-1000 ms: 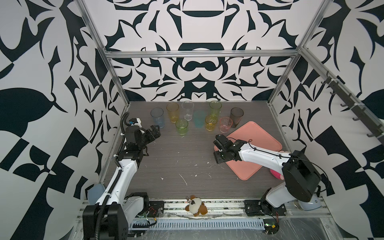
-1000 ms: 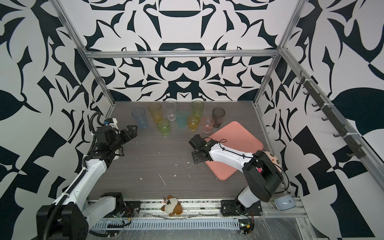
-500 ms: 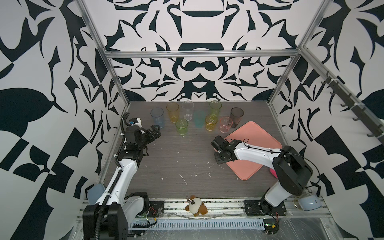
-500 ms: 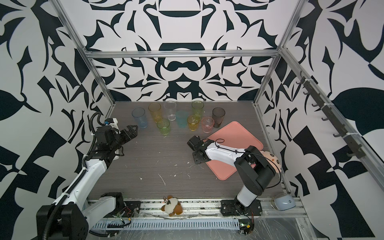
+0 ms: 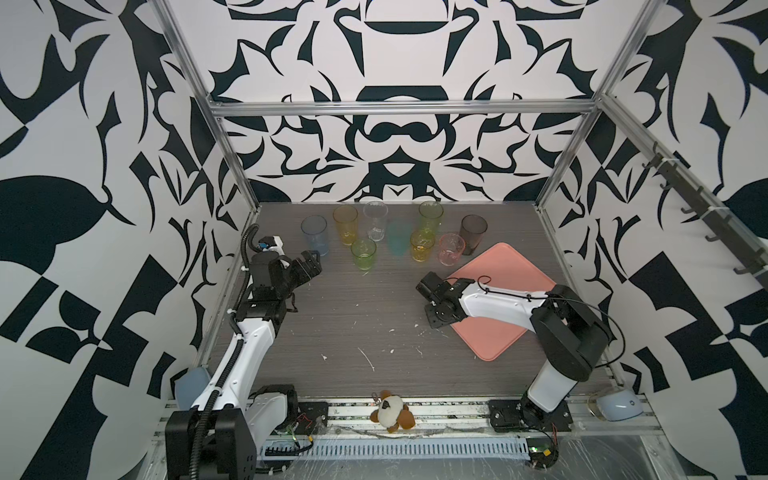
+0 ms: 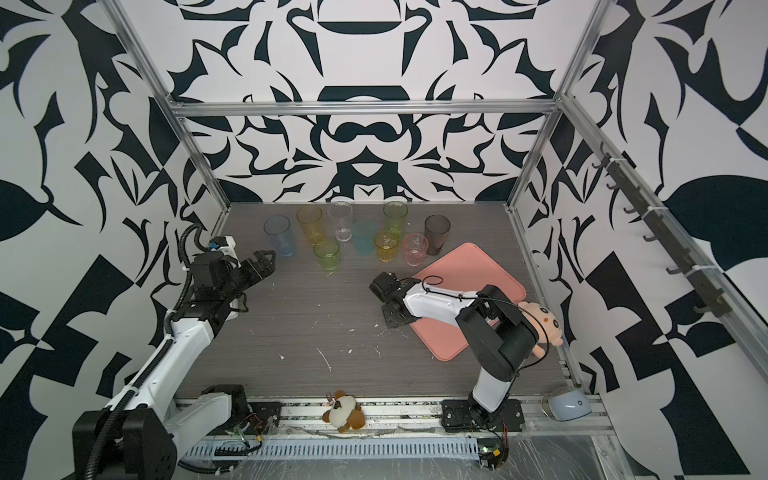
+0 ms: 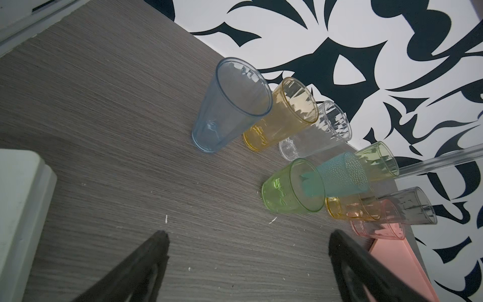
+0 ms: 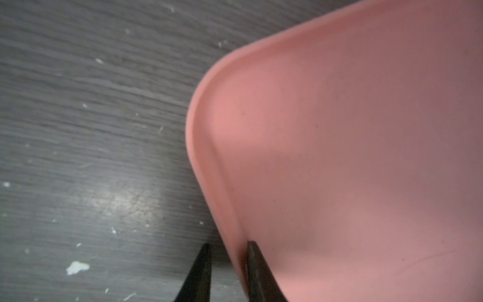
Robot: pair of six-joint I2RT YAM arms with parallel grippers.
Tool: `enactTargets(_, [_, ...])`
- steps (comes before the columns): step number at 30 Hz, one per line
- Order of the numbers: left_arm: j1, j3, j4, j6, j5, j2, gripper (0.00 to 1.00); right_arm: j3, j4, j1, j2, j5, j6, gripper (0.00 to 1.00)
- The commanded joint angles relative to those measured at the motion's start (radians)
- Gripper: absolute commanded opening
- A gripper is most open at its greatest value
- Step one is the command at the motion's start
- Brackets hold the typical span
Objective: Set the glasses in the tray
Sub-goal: 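Grip the tray corner with the right gripper and drag it toward the left arm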
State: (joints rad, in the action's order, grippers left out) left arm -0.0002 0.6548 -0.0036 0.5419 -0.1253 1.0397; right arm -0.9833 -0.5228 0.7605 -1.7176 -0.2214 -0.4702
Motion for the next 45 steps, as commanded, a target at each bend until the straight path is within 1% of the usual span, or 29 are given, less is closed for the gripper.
enactTargets(1, [-0.001, 0.025, -0.018, -0.01, -0.01, -0.02, 0.99, -0.036, -0.006, 0.021, -0.022, 0.01, -0.004, 0.23])
enactTargets(7, [0.0, 0.026, -0.027, -0.016, -0.004, -0.027, 0.99, -0.087, -0.009, 0.059, -0.061, 0.013, -0.002, 0.21])
enactTargets(11, [-0.001, 0.026, -0.031, -0.02, -0.001, -0.03, 1.0, -0.119, -0.007, 0.086, -0.087, 0.019, -0.014, 0.16])
enactTargets(15, [-0.001, 0.024, -0.038, -0.022, 0.002, -0.035, 0.99, -0.161, -0.006, 0.116, -0.122, 0.018, -0.027, 0.13])
enactTargets(16, [-0.001, 0.024, -0.04, -0.024, 0.002, -0.036, 1.0, -0.174, -0.007, 0.123, -0.133, 0.058, -0.032, 0.13])
enactTargets(17, [-0.001, 0.022, -0.041, -0.025, 0.003, -0.038, 1.0, -0.186, -0.008, 0.129, -0.141, 0.062, -0.038, 0.12])
enactTargets(20, [0.0, 0.021, -0.046, -0.029, 0.009, -0.045, 1.0, -0.225, -0.01, 0.149, -0.167, 0.072, -0.064, 0.12])
enactTargets(22, [-0.001, 0.02, -0.049, -0.03, 0.01, -0.05, 0.99, -0.255, -0.01, 0.165, -0.182, 0.079, -0.081, 0.09])
enactTargets(26, [-0.001, 0.017, -0.055, -0.031, 0.012, -0.059, 0.99, -0.325, -0.028, 0.203, -0.217, 0.069, -0.111, 0.08])
enactTargets(30, [-0.001, 0.015, -0.059, -0.027, 0.005, -0.066, 0.99, -0.372, -0.026, 0.228, -0.249, 0.069, -0.174, 0.05])
enactTargets(32, [0.0, 0.01, -0.057, -0.019, -0.008, -0.069, 1.0, -0.409, -0.052, 0.246, -0.273, 0.04, -0.207, 0.04])
enactTargets(34, [-0.001, 0.005, -0.053, -0.01, -0.019, -0.07, 0.99, -0.458, -0.075, 0.262, -0.3, 0.038, -0.234, 0.03])
enactTargets(40, [-0.001, 0.004, -0.058, 0.006, -0.038, -0.086, 0.99, -0.568, -0.078, 0.272, -0.368, 0.038, -0.284, 0.0])
enactTargets(45, [0.0, -0.002, -0.067, 0.017, -0.05, -0.11, 1.0, -0.662, -0.079, 0.272, -0.415, 0.043, -0.31, 0.0])
